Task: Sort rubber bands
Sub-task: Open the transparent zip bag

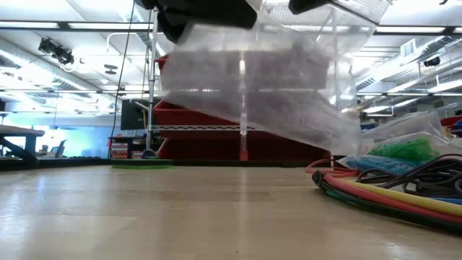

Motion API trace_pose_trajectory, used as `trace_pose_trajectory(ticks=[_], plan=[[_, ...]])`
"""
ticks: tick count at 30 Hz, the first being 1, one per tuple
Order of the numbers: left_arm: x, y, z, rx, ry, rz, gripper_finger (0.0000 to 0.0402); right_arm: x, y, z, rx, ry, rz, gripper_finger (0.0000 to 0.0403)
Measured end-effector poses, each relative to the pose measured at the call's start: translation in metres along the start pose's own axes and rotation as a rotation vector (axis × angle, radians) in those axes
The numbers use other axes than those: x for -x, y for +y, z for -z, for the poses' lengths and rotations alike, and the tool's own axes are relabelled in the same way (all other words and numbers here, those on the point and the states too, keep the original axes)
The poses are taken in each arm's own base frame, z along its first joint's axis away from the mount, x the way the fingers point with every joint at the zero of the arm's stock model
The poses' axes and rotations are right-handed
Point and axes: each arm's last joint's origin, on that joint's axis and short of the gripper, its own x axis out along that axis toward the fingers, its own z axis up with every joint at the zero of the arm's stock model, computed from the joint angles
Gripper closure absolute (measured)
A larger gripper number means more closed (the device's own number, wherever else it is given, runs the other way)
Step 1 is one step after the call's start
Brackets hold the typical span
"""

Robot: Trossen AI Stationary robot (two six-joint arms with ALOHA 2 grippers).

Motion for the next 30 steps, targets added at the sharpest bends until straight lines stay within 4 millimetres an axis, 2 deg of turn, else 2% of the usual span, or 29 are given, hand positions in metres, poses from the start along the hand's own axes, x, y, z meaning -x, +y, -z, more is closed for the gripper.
trace_pose_trajectory(ticks=[5, 8, 17, 23, 26, 30], plan=[[0.002, -0.005, -0.004, -0.033, -0.047, 0.010, 0.0390, 0.000, 0.000, 0.000, 0.002, 0.003, 0.002, 0.0399], [0.003, -0.005, -0.005, -0.064, -0.057, 0.007, 0.0369, 0.000, 0.000, 0.000, 0.002, 0.003, 0.001, 0.0402], [0.003, -0.004, -0.002, -0.051, -0.026, -0.005, 0.0239, 0.000, -0.001, 0.002, 0.013, 0.017, 0.005, 0.0402], [0.016, 0.004, -0.002, -0.038, 0.045, -0.050, 0.0155, 0.000, -0.001, 0.003, 0.012, 0.025, 0.005, 0.0403], [0.019, 0.005, -0.008, -0.016, 0.003, -0.066, 0.0129, 0.000, -0.001, 0.003, 0.008, 0.024, 0.001, 0.0403], [0.019, 0.007, -0.016, 0.005, -0.057, -0.060, 0.0121, -0.002, -0.002, 0.001, -0.003, 0.018, 0.002, 0.0403]])
